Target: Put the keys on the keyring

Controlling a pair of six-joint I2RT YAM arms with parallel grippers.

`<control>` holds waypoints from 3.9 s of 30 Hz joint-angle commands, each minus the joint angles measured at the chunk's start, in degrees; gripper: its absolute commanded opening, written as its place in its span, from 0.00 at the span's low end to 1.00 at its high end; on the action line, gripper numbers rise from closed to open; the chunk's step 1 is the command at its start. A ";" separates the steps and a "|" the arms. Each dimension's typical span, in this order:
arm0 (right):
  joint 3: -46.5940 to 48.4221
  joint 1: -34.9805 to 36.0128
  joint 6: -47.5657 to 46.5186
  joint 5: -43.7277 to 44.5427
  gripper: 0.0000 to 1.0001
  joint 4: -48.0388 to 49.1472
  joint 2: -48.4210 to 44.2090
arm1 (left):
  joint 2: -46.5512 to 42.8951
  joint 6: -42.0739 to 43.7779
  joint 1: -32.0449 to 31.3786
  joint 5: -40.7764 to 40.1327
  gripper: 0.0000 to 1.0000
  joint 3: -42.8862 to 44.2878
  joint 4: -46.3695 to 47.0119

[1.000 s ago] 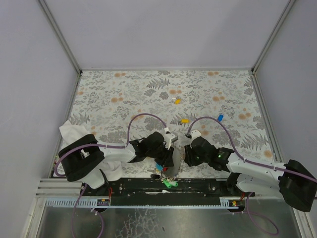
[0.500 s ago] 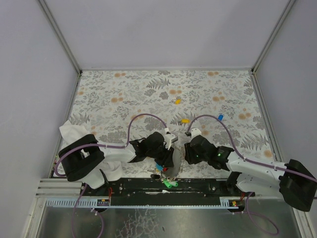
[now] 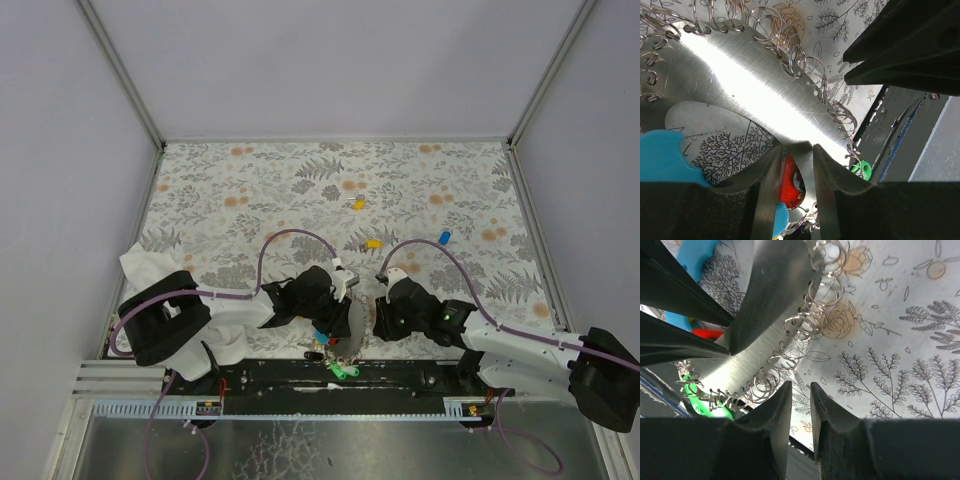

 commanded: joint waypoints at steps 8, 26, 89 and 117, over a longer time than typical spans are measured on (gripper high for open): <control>-1.87 0.32 0.31 -1.87 0.29 9.24 4.56 | 0.26 0.55 0.21 0.19 0.30 0.76 1.22; -3.35 0.34 -1.60 -3.95 0.32 14.63 8.83 | 0.62 0.70 0.17 0.50 0.30 1.01 1.15; -2.28 0.32 -49.56 -18.13 0.00 37.77 -0.18 | -19.76 8.54 15.74 16.71 0.29 -13.00 22.09; -7.81 -0.91 -49.39 -20.11 0.00 64.13 5.18 | -29.78 10.35 15.77 3.11 0.36 -27.00 44.97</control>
